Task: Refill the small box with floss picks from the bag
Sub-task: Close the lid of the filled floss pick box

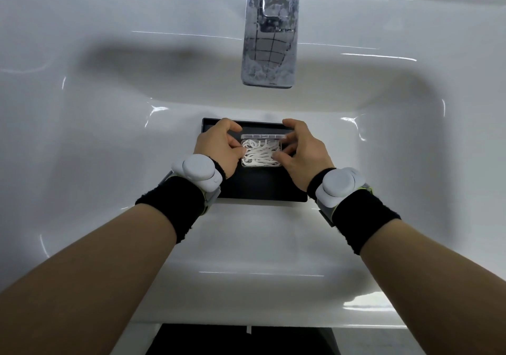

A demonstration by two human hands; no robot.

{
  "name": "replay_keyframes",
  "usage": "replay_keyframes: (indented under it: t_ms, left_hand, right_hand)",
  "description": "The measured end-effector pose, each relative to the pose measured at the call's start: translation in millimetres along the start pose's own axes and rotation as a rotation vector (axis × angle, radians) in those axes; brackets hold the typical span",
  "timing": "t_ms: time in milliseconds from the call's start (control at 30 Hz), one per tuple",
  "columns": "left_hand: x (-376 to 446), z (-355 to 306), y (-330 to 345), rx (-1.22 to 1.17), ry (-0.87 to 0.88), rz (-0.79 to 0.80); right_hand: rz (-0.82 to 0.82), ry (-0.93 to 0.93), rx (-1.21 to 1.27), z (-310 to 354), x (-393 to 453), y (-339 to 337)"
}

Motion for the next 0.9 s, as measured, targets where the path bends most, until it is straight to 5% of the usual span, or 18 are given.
replay_keyframes:
  t_ms: [900]
  left_hand:
    - [-8.1,5.7,8.7,0.020,-0.039,0.096]
  right_hand:
    - [0.017,0.088,-0.003,-1.2,-12.5,-3.2]
Point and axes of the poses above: each hand's wrist, its own x-axis towards the middle knuckle, its own y-axis out of the palm, z = x × y, the point moved 9 cm from there along x, towards the middle knuckle, and after that the axes turned 4 degrees about -x, right-handed, at the moved point
